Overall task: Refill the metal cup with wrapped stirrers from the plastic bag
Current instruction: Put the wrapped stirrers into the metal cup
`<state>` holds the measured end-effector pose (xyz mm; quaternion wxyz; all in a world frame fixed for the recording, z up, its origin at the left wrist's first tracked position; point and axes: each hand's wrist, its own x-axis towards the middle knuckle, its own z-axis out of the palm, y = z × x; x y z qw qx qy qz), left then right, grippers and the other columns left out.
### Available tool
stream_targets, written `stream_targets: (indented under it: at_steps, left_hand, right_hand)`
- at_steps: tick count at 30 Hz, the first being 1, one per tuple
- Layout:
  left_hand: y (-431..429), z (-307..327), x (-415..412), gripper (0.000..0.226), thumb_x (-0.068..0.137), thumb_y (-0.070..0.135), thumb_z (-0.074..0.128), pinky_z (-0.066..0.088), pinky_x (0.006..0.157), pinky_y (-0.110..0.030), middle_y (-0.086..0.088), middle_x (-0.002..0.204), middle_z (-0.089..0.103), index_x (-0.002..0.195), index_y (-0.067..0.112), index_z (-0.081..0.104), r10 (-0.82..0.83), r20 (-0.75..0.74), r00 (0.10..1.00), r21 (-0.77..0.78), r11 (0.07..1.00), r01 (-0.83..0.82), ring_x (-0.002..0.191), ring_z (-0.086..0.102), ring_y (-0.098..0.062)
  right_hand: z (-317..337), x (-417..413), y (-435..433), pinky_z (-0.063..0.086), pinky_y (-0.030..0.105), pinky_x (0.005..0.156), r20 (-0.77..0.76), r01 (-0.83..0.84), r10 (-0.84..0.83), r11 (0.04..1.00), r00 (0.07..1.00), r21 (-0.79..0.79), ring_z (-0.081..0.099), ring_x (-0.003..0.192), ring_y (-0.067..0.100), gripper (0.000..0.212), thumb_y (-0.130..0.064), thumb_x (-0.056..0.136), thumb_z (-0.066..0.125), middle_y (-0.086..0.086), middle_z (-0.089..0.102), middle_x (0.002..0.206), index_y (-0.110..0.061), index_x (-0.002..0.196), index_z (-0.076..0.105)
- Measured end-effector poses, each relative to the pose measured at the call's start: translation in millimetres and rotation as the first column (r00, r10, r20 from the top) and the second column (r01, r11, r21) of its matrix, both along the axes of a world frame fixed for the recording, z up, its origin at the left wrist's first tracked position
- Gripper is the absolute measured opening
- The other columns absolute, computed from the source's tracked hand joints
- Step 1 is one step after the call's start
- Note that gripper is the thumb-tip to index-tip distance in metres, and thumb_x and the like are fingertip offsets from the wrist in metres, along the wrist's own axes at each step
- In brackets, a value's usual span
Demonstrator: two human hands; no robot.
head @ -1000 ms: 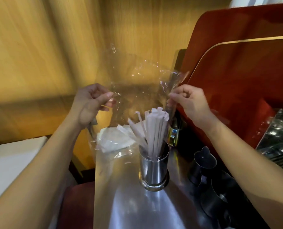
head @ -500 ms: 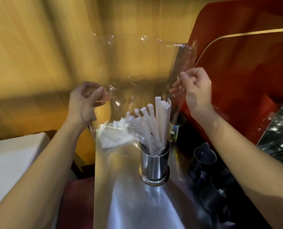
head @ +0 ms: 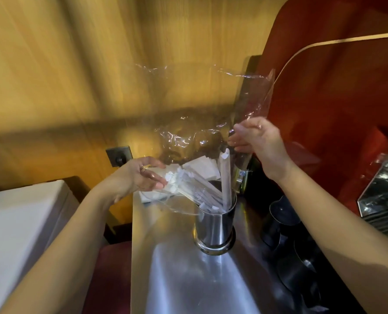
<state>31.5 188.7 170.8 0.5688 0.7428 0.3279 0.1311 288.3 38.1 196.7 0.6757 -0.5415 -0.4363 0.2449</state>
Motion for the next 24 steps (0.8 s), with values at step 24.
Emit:
stream_targets:
  at_steps: [24]
  left_hand:
    - [-14.9, 17.9, 24.4, 0.014, 0.073, 0.002, 0.068, 0.055, 0.055, -0.023, -0.002, 0.065, 0.074, 0.083, 0.008, 0.061, 0.267, 0.484, 0.833, -0.059, 0.960, -0.274, 0.060, 0.069, -0.015]
  right_hand:
    - [22.6, -10.8, -4.4, 0.043, 0.028, 0.050, 0.254, 0.078, -0.079, 0.997, 0.964, 0.015, 0.056, 0.055, 0.023, 0.012, -0.016, 0.080, 0.068, 0.009, 0.065, 0.064, -0.005, 0.075, 0.068]
